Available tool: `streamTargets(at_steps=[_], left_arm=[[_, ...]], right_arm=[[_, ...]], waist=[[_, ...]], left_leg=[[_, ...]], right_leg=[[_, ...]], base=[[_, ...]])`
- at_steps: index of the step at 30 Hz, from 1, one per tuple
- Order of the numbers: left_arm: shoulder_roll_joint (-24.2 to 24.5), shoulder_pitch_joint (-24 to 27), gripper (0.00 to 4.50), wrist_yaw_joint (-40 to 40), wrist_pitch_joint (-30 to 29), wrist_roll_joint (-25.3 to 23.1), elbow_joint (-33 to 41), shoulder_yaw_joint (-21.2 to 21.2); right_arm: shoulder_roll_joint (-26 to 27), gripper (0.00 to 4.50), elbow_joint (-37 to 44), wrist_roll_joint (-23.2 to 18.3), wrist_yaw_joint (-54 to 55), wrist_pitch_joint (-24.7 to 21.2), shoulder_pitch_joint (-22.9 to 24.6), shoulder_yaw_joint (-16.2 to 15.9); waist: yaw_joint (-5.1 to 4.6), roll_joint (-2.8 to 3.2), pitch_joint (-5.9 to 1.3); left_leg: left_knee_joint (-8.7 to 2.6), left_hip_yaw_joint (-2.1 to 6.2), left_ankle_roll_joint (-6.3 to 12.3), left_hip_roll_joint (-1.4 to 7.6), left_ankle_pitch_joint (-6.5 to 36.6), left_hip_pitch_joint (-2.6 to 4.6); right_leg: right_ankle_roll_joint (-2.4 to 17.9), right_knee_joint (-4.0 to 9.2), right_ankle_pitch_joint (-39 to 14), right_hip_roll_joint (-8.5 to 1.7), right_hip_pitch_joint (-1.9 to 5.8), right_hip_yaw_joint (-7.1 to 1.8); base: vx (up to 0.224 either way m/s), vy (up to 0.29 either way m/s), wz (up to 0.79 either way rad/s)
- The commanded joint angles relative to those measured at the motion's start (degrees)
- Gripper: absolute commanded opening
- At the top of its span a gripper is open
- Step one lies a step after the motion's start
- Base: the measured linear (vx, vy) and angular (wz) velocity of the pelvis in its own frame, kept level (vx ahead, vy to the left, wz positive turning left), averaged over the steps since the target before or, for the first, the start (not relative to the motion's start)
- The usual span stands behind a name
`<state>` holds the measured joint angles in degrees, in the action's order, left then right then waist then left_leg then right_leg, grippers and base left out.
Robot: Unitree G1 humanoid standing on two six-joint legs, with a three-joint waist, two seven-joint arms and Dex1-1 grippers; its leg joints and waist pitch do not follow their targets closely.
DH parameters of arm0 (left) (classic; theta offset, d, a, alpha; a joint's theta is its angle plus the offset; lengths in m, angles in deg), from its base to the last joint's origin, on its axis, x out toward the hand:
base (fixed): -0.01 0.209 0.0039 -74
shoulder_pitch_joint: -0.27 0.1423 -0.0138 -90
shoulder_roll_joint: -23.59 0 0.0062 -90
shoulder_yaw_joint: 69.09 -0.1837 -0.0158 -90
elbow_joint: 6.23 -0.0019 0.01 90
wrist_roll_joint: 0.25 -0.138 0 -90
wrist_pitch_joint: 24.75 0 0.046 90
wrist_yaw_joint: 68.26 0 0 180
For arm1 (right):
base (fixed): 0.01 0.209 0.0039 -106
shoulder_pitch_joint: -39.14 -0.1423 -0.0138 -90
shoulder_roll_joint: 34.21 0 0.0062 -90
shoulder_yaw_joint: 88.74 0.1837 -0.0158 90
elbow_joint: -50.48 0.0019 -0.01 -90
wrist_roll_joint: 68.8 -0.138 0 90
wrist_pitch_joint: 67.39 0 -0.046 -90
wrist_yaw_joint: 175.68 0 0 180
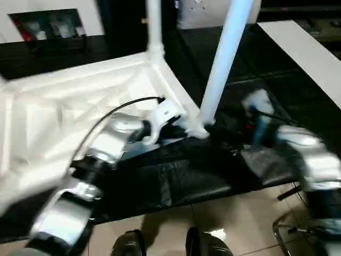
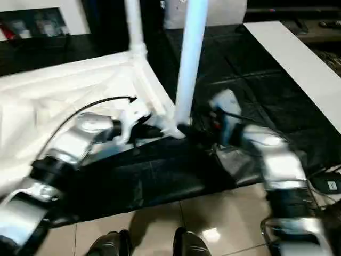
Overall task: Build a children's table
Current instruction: Rotate leg to tighten
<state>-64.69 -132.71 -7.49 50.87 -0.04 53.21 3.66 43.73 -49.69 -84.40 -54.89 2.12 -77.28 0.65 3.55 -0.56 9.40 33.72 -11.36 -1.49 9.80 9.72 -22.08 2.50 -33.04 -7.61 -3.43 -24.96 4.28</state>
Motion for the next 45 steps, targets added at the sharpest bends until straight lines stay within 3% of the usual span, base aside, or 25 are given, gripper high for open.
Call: streamTargets(at_steps=[1,6,7,14,21,31,37,40,42,43,44,45], left_arm=[[0.98,0.51,0.00,5.81,3.08,-0.35,1.74,-3.07],[4.23,1.04,0.00,14.51,6.01,0.95,3.63,-5.02],[5.09,1.12,0.00,16.78,7.03,1.11,4.13,-5.74],[8.02,1.47,0.00,25.71,10.23,1.61,7.05,-8.75],[8.30,1.15,0.00,27.50,11.29,1.55,7.71,-9.58],[8.81,1.41,0.00,28.47,11.50,1.51,8.18,-9.66],[8.04,2.03,0.00,24.28,5.20,2.41,8.53,-7.44],[4.74,1.68,0.00,15.92,-2.63,2.62,8.25,-4.54],[2.14,1.13,0.00,10.73,-6.62,3.06,7.50,-2.52],[0.08,0.49,0.00,7.04,-9.85,3.25,6.65,-1.23],[-0.19,0.40,0.00,6.57,-10.28,3.27,6.53,-1.07],[-2.16,-0.27,0.00,2.99,-12.14,3.08,5.46,-0.05]], right_arm=[[-2.15,4.48,1.91,-1.20,-5.83,2.46,0.90,-1.91],[-5.07,4.48,2.00,-2.12,-13.13,4.34,1.66,-3.70],[-5.46,4.20,1.43,-2.16,-14.45,4.91,1.55,-4.15],[-5.46,3.74,-0.78,-2.51,-19.27,6.30,0.15,-6.22],[-4.78,3.22,1.10,-4.22,-23.80,5.05,0.26,-9.22],[-3.47,2.29,-0.49,-3.69,-24.50,5.15,-0.56,-10.81],[-3.17,2.02,3.51,-7.52,-23.04,-0.63,1.43,-9.52],[1.50,1.99,3.16,-5.20,-10.35,-5.88,0.83,-7.99],[4.58,1.99,1.94,-3.29,-2.98,-8.19,-0.12,-6.94],[7.56,1.99,1.19,-2.38,2.78,-8.77,-0.77,-5.57],[7.96,1.99,1.10,-2.28,3.54,-8.83,-0.85,-5.38],[10.70,1.99,0.59,-1.06,9.47,-10.13,-1.51,-4.24]], waist=[[0.18,-0.13,-5.16],[1.08,-0.19,-5.16],[1.34,-0.12,-5.27],[1.82,-0.18,-5.01],[1.88,-0.26,-4.93],[1.86,-0.17,-5.00],[2.02,0.02,-5.11],[1.77,0.04,-4.99],[1.16,-0.06,-4.76],[0.87,-0.28,-4.83],[0.87,-0.28,-4.83],[0.20,-0.24,-4.85]], left_leg=[[-3.65,1.80,6.20,3.35,10.15,1.33],[-3.59,1.63,5.95,3.56,9.45,1.40],[-3.60,1.72,5.92,3.68,9.30,1.50],[-3.79,1.71,4.92,3.80,10.20,1.52],[-3.83,1.74,4.76,3.76,10.31,1.42],[-3.88,1.78,4.40,3.81,10.01,1.33],[-3.84,1.72,4.28,3.83,9.74,1.46],[-3.96,1.89,3.32,3.77,10.01,1.39],[-3.88,2.02,1.84,3.26,11.75,1.41],[-3.84,2.24,1.25,2.98,12.44,1.31],[-3.84,2.24,1.25,2.98,12.44,1.31],[-3.91,2.48,0.87,2.80,12.56,1.15]], right_leg=[[10.58,4.23,-20.26,-5.24,3.96,-3.03],[11.23,4.06,-19.81,-5.38,3.83,-3.22],[11.35,3.96,-19.52,-5.50,3.81,-3.22],[11.37,3.94,-20.91,-5.58,3.64,-3.25],[10.76,4.06,-22.55,-5.61,3.65,-3.24],[11.23,3.88,-21.26,-5.62,3.70,-3.29],[11.80,3.76,-20.44,-5.56,3.69,-3.32],[11.76,3.90,-21.62,-5.56,3.60,-3.24],[10.51,4.59,-26.65,-5.68,3.59,-3.03],[8.74,4.99,-30.49,-5.85,3.87,-2.79],[8.74,4.99,-30.49,-5.85,3.87,-2.79],[6.79,5.32,-33.11,-5.79,3.91,-2.53]], base=[[0.000,0.000,0.00],[0.000,0.000,0.00],[0.000,0.000,0.00],[0.000,0.000,0.00],[0.000,0.000,0.00],[0.000,0.000,0.00],[0.000,0.000,0.00],[0.000,0.000,0.00],[0.000,0.000,0.00],[0.000,0.000,0.00],[0.000,0.000,0.00],[0.000,0.000,0.00]])
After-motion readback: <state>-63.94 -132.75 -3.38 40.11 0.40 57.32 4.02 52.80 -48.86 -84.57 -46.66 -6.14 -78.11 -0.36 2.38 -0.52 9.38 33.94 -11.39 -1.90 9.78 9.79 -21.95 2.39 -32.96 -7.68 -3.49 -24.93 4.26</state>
